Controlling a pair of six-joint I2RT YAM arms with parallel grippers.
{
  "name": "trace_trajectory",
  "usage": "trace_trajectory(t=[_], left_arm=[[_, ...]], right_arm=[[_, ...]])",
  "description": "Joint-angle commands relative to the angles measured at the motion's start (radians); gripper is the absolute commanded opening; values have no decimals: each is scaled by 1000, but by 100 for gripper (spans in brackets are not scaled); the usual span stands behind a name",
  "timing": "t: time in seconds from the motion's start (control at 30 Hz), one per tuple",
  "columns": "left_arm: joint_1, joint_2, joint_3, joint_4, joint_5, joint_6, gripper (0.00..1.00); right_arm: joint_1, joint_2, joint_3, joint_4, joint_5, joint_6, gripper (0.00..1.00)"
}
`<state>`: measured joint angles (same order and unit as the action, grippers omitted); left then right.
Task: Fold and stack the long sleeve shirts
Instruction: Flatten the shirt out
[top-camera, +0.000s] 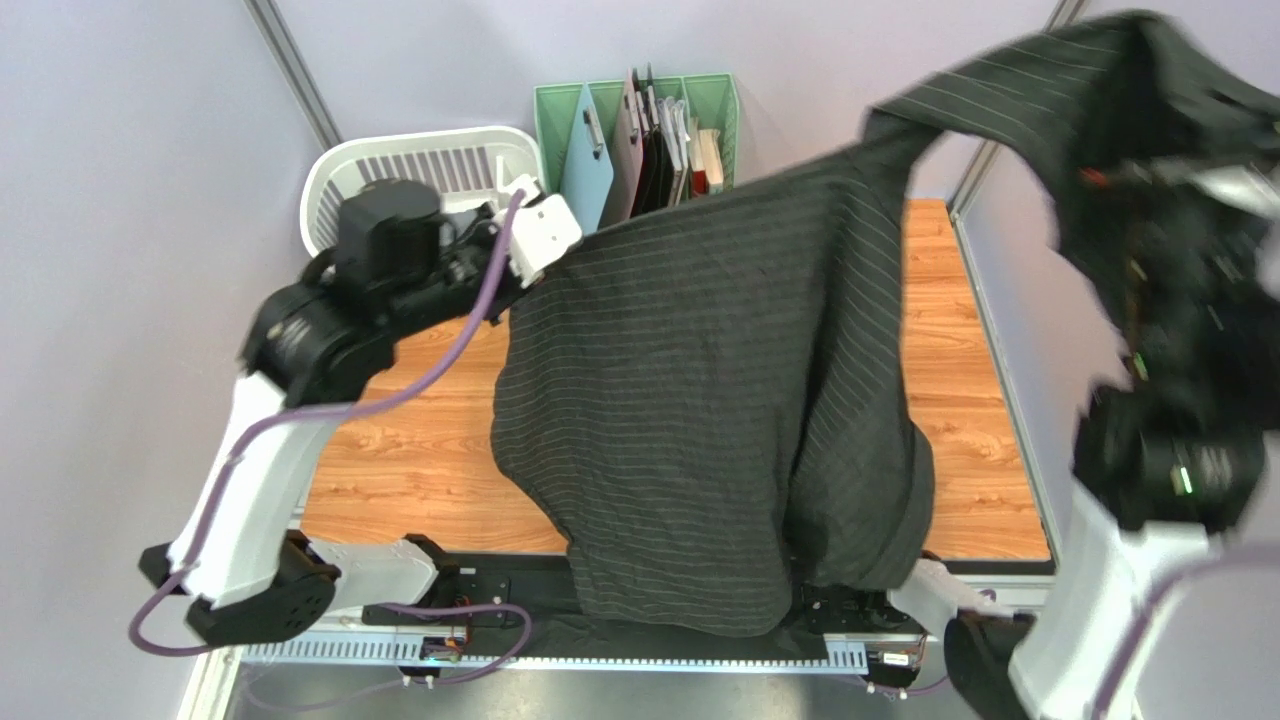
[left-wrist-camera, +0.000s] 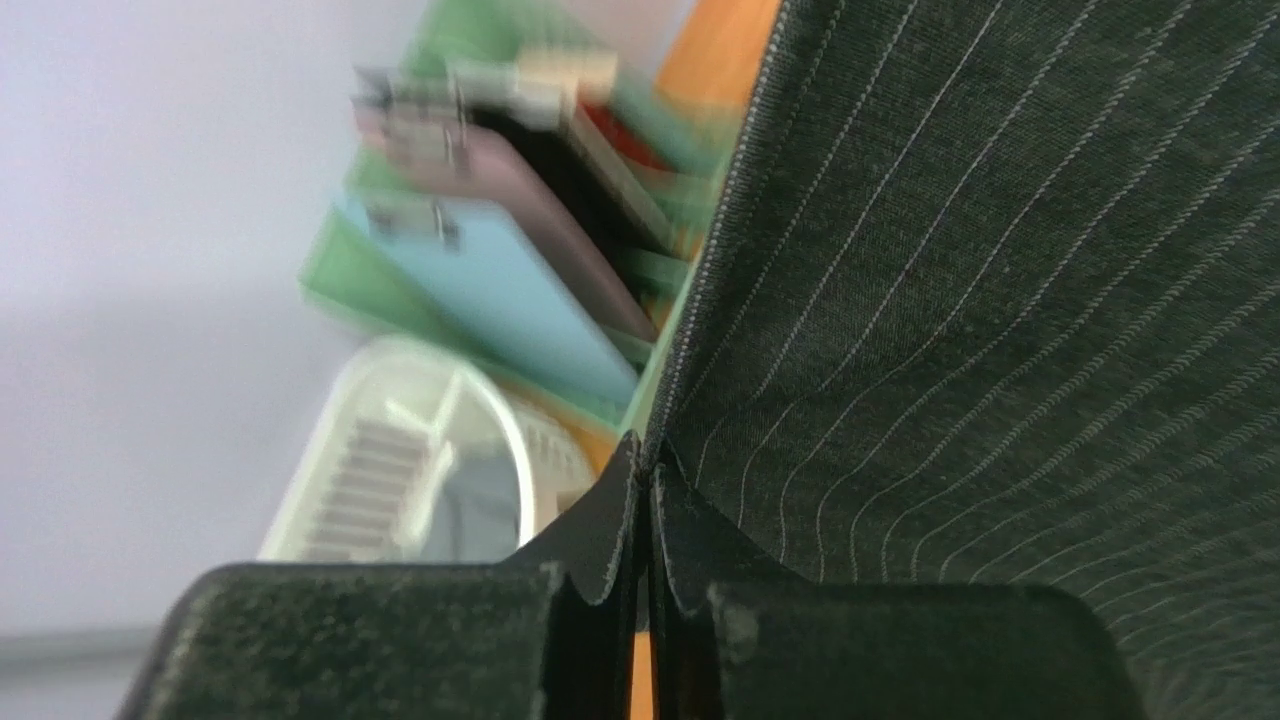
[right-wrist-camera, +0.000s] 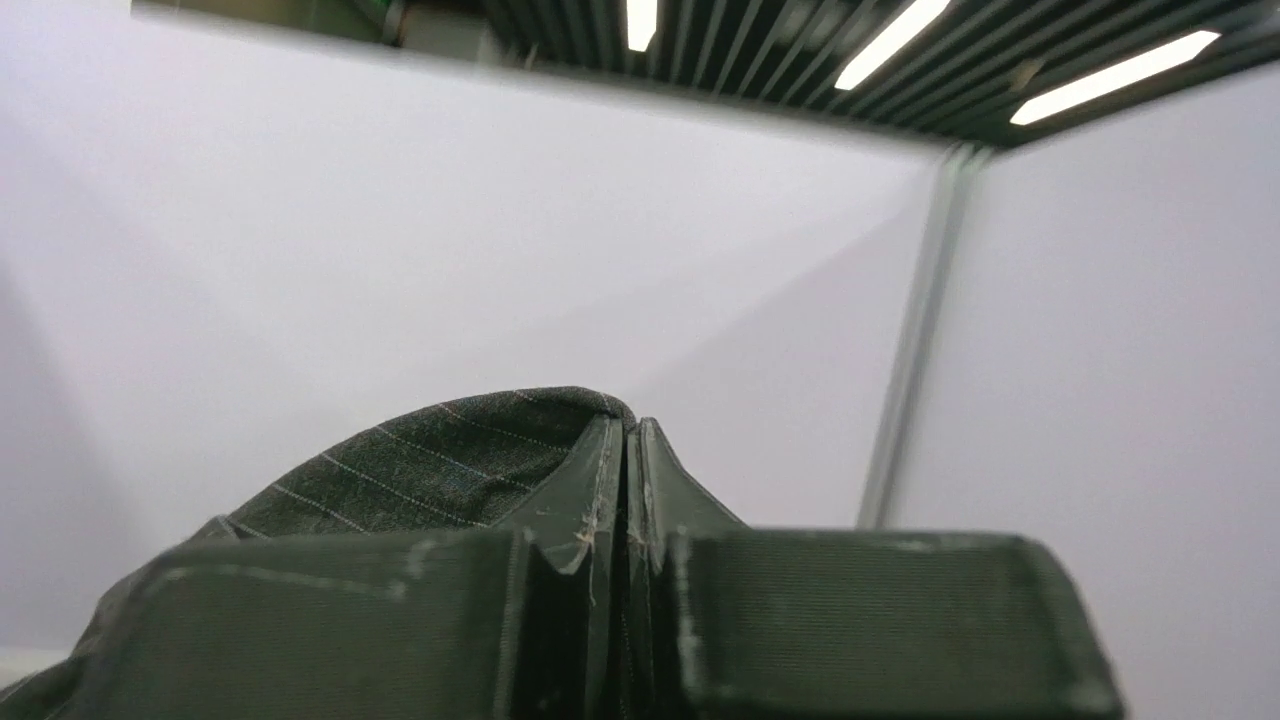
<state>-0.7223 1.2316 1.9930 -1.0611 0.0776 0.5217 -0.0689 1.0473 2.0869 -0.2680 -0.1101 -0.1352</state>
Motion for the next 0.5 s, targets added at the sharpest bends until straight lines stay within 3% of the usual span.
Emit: trace_trajectory(t=[0.0,0.17,0.3,0.47], left_arm=[[227,26,-213,38,23,-43,0],[276,86,-460,160,57,-11,0],[340,218,-539,246,13,-5,0],[438,351,-537,305,30,-45,0]], right_arm=[[49,219,-62,-144,-77,10,0],[226,356,-94,-409,-112,35,0],[346,324,-350,-372,-203,129,0],[521,281,-479,-424,-388,138,0]])
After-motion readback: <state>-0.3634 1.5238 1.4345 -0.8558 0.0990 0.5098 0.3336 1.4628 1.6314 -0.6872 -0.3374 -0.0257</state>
